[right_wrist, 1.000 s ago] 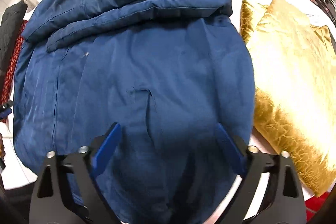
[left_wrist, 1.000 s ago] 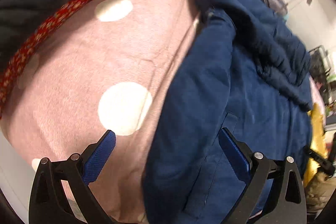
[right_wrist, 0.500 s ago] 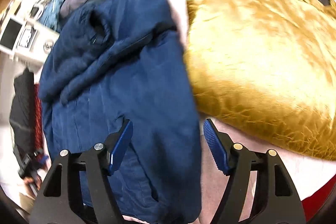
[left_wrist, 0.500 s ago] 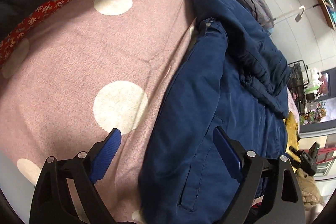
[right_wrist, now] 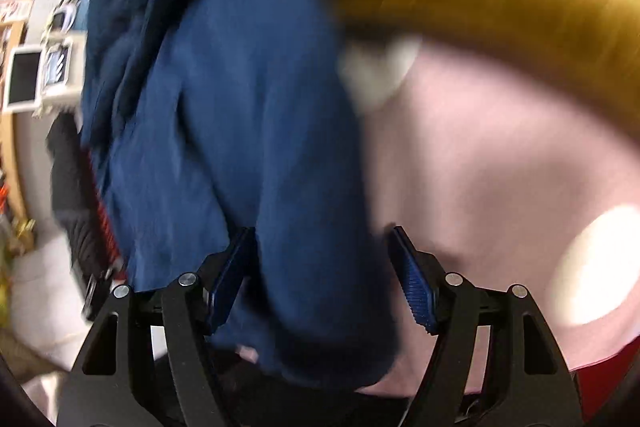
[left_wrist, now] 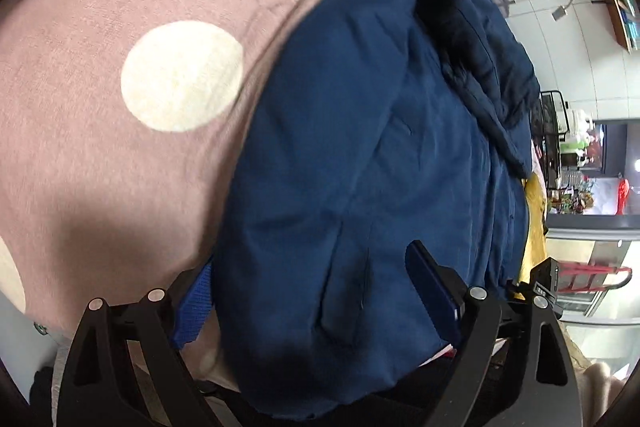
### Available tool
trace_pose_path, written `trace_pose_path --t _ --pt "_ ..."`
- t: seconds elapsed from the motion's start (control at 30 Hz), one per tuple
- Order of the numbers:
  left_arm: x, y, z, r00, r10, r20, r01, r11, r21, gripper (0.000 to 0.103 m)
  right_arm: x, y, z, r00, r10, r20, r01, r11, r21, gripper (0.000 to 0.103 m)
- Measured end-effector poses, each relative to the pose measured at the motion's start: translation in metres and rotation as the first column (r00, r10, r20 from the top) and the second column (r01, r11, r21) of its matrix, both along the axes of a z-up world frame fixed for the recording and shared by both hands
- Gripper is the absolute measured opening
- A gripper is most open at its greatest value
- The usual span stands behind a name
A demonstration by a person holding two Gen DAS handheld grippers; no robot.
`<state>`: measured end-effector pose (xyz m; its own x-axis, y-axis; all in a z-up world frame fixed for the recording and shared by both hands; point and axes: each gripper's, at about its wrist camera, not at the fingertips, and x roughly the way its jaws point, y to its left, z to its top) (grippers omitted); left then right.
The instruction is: Fold large clothes
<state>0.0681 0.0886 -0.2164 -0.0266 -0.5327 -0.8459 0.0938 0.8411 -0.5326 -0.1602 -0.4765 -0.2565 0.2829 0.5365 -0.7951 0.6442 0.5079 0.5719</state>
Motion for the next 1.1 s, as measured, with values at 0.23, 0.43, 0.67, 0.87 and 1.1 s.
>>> trace_pose_path --t 0.23,0.43,0.67,0.87,1.1 --pt "0.0 -0.008 -0.005 0.998 -0.04 -0.052 0.039 0.999 -0.016 0.066 0.012 0.018 0.002 0.999 0.042 -0.018 -0.043 0.999 -0.018 0.065" --pt "-0.004 -0.026 0.012 0.994 -0.111 -0.01 0.11 0.993 -0.044 0.026 0.012 0.017 0.016 0.997 0.082 -0.01 -0.083 0.996 -0.045 0.042" --pt "-0.024 -0.024 0.033 0.969 -0.245 -0.014 0.243 0.967 -0.077 0.019 0.003 0.021 0.052 0.984 0.159 0.082 -0.155 0.987 -0.047 0.023" --pt "-0.046 -0.007 0.039 0.953 -0.293 -0.075 0.285 0.953 -0.103 0.018 -0.028 0.031 0.056 0.98 0.19 0.057 -0.192 0.981 0.031 0.022" --pt "-0.05 0.009 0.009 0.962 -0.215 -0.167 0.203 0.976 -0.084 0.018 -0.044 0.033 0.021 0.992 0.109 -0.056 -0.103 0.99 0.097 0.022"
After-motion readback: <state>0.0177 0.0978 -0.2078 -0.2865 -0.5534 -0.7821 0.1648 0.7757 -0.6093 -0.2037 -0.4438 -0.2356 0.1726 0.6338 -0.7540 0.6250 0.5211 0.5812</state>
